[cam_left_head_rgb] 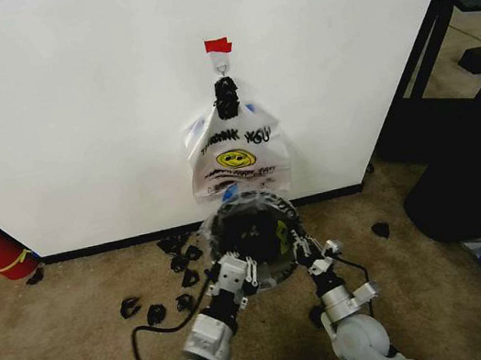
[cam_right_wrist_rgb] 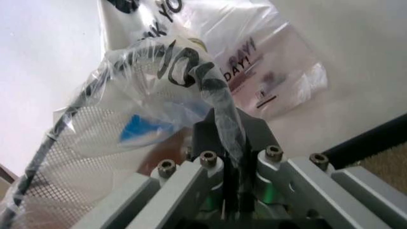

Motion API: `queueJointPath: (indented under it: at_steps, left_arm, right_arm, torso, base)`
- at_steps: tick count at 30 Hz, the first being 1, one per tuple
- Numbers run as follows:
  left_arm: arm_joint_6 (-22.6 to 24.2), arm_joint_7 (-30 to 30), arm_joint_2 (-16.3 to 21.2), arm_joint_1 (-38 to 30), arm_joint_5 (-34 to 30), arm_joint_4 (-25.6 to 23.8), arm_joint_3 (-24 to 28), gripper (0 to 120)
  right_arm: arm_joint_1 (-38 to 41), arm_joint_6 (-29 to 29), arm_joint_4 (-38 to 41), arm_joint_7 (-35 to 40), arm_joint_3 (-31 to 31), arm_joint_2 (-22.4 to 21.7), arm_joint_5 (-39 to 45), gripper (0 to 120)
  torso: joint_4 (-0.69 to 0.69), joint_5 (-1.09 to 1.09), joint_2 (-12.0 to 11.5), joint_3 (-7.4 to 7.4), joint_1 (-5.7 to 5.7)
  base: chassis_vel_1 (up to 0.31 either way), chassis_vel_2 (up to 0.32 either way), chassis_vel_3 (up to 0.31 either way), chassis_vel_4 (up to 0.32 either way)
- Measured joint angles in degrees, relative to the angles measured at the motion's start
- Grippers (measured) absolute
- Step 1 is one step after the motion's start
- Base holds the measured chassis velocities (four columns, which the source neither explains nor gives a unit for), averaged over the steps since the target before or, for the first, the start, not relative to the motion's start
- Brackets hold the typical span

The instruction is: Pick up the garbage bag from the wall and place it over the trash bin.

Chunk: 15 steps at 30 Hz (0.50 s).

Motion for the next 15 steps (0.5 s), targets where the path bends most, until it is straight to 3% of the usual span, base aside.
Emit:
queueJointPath:
  at_steps: [1, 2, 6, 8, 14, 15]
  left_arm:
    - [-0.11, 0.01, 0.06, 0.06, -0.01, -0.18, -0.14, 27]
    - [-0.87, 0.01, 0.54, 0.36, -0.02, -1.09, -1.22, 39]
    - [-2.26, -0.11, 1.79, -0.07, -1.44, -1.65, -3.88, 56]
    - [-2.26, -0.15, 1.9, -0.18, -1.88, -1.53, -4.07, 58]
    - [-2.93, 0.66, 3.08, -2.04, -8.59, 0.96, -4.97, 84]
    - [-2.93, 0.66, 3.08, -2.04, -8.59, 0.96, -4.97, 84]
  right_arm:
    - [-0.07, -0.03, 0.05, 0.0, 0.01, -0.03, 0.06, 0]
    - [-0.65, -0.2, 0.49, -0.01, 0.14, -0.29, 0.45, 0]
    - [-1.85, -0.4, 1.31, -2.01, 1.6, -1.23, 1.93, 0]
    - [-1.98, -0.44, 1.28, -2.8, 1.9, -1.4, 2.19, 0]
    - [-2.35, -0.41, -2.95, -19.64, 6.05, -3.71, 5.08, 0]
    - [-2.35, -0.41, -2.95, -19.64, 6.05, -3.71, 5.08, 0]
  torso:
    - [0.0, 0.0, 0.0, 0.0, 0.0]
    - [0.0, 0.01, 0.0, 0.0, 0.0]
    - [0.0, 0.0, 0.0, 0.0, 0.0]
    - [0.0, 0.01, 0.0, 0.0, 0.0]
    - [0.0, -0.01, 0.0, 0.0, 0.0]
    - [0.0, -0.01, 0.0, 0.0, 0.0]
  base:
    - [0.0, 0.0, 0.0, 0.0]
    - [0.0, 0.0, 0.0, 0.0]
    - [0.0, 0.0, 0.0, 0.0]
    - [0.0, 0.0, 0.0, 0.0]
    - [0.0, 0.0, 0.0, 0.0]
    - [0.0, 0.0, 0.0, 0.0]
